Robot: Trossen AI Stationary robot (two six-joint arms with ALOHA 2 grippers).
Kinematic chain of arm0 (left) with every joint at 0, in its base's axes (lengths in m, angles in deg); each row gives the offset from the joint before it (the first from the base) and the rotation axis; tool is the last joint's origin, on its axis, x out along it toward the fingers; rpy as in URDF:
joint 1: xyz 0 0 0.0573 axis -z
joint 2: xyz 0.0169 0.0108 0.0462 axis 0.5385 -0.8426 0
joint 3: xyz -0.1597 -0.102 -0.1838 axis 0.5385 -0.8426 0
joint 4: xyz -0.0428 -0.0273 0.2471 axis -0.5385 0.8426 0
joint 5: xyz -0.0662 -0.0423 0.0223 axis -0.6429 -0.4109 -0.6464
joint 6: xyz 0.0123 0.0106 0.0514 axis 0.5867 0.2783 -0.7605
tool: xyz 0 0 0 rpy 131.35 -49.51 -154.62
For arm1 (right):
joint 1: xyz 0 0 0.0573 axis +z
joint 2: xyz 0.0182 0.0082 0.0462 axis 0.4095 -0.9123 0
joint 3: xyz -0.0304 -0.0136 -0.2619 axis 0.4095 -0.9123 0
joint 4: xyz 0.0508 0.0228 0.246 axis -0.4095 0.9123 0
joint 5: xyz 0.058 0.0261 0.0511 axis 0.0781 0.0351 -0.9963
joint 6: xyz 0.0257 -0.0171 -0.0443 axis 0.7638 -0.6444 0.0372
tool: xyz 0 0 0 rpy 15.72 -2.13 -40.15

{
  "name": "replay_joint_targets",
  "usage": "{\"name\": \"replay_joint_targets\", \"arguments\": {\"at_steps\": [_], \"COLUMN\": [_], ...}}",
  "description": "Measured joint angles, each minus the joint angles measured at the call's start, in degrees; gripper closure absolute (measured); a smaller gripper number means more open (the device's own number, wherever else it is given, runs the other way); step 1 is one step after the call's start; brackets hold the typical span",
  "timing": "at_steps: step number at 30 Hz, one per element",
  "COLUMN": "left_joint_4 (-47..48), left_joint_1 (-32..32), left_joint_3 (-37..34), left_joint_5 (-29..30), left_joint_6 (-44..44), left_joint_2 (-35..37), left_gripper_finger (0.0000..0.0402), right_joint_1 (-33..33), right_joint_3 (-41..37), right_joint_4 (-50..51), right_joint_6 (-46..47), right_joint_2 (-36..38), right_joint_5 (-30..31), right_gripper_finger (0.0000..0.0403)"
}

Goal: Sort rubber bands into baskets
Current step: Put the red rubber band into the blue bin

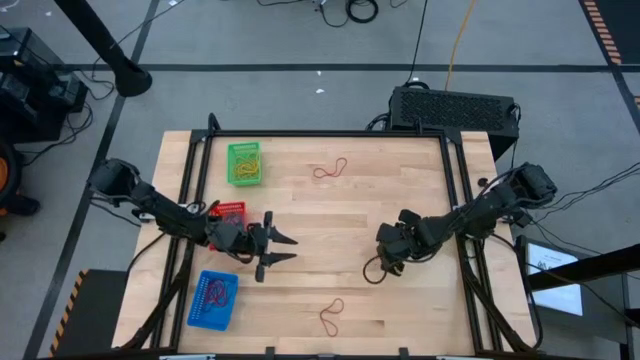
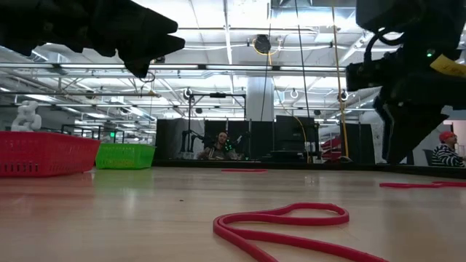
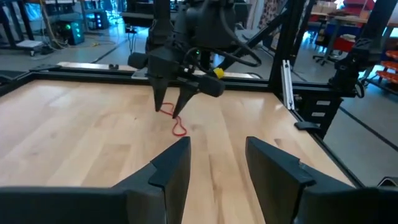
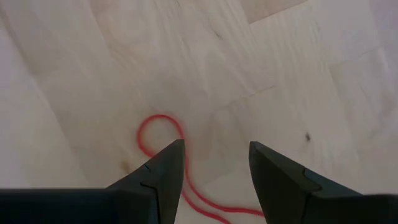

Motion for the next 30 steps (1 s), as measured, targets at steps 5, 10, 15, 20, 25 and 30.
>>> {"name": "replay_joint_targets", "arguments": {"at_steps": [5, 10, 15, 20, 25, 30], "left_joint_4": [0.02, 0.52, 0.85, 0.85, 0.83, 0.83], "left_joint_1": [0.01, 0.05, 0.21, 0.59, 1.29, 1.41], "left_joint_3": [0.00, 0.02, 0.02, 0.02, 0.04, 0.04], "left_joint_5": [0.00, -0.90, -3.51, -4.48, -4.55, -4.55], "left_joint_6": [0.56, 2.06, 3.03, 3.57, 3.57, 3.57], "left_joint_2": [0.00, 0.00, 0.00, 0.00, 0.00, 0.00], "left_gripper_finger": [0.0240, 0.0240, 0.0240, 0.0240, 0.0240, 0.0240], "right_joint_1": [-3.37, -4.88, -3.52, -2.77, -2.80, -1.70], "right_joint_3": [0.00, 0.00, -0.73, -3.85, -6.38, -9.55], "right_joint_4": [1.40, 1.80, -0.43, -5.90, -8.32, -12.45], "right_joint_6": [-5.44, -11.12, -18.95, -19.76, -16.70, -11.89], "right_joint_2": [0.02, 0.02, 0.02, 0.02, 0.11, 0.48], "right_joint_5": [-2.92, -10.00, -11.08, -13.31, -13.22, -12.79], "right_gripper_finger": [0.0232, 0.0232, 0.0232, 0.0232, 0.0232, 0.0263]}}
